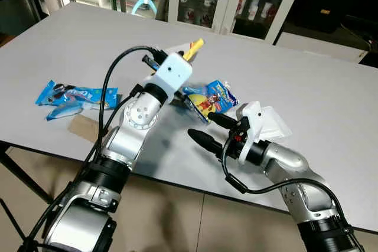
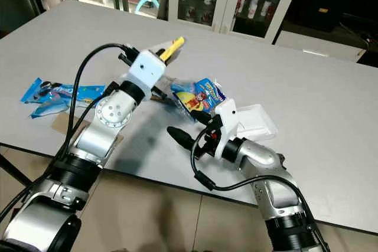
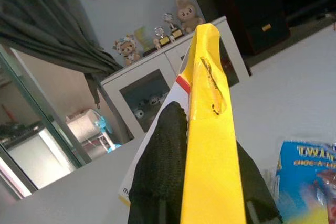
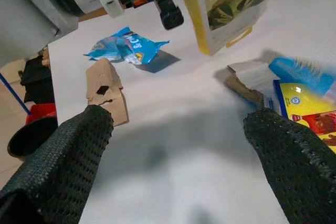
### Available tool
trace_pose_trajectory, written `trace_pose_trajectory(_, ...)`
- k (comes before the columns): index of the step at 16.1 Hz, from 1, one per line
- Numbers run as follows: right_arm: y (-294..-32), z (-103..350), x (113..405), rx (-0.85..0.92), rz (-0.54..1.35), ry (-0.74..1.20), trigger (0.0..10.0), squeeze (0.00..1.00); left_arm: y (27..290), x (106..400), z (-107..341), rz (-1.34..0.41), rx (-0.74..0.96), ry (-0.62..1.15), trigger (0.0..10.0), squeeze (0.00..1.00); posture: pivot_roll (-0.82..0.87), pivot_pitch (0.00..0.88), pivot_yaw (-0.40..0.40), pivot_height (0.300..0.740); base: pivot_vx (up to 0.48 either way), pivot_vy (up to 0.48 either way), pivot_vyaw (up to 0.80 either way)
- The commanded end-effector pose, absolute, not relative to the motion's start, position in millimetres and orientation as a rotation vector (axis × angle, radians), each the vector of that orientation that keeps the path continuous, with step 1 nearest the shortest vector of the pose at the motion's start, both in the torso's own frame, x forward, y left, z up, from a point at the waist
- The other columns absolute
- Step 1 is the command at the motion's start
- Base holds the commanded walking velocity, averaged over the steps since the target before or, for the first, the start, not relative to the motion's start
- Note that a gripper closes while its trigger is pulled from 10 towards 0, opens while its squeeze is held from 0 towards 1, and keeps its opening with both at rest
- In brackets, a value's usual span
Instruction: Picking trash to rubbish bin
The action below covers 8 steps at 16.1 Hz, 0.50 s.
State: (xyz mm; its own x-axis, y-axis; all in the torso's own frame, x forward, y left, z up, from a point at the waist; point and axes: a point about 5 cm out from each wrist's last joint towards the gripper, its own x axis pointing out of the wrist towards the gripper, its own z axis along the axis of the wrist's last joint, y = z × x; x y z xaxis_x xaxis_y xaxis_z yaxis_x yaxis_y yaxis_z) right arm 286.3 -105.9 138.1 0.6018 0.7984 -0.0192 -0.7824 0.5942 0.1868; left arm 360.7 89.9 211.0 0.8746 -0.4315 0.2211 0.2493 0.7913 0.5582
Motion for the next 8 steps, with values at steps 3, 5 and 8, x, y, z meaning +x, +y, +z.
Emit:
trace_pose_trajectory(3,-107,142,288,0.153,0.934,0.085,10.0,0.0,84,354,236,-0.369,0.44,-0.414,10.0,0.0,-0.06,0.017,-0.121,0.74,0.0,0.0,0.0)
trace_pose_trajectory(5,-108,145,290,0.154,0.912,0.061,10.0,0.0,98,357,245,-0.251,0.306,-0.43,10.0,0.0,-0.06,0.016,-0.118,0.74,0.0,0.0,0.0)
trace_pose_trajectory(8,-115,155,304,0.15,0.774,-0.012,10.0,0.0,114,359,239,-0.158,0.234,-0.388,10.0,0.0,-0.06,0.018,-0.116,0.74,0.0,0.0,0.0)
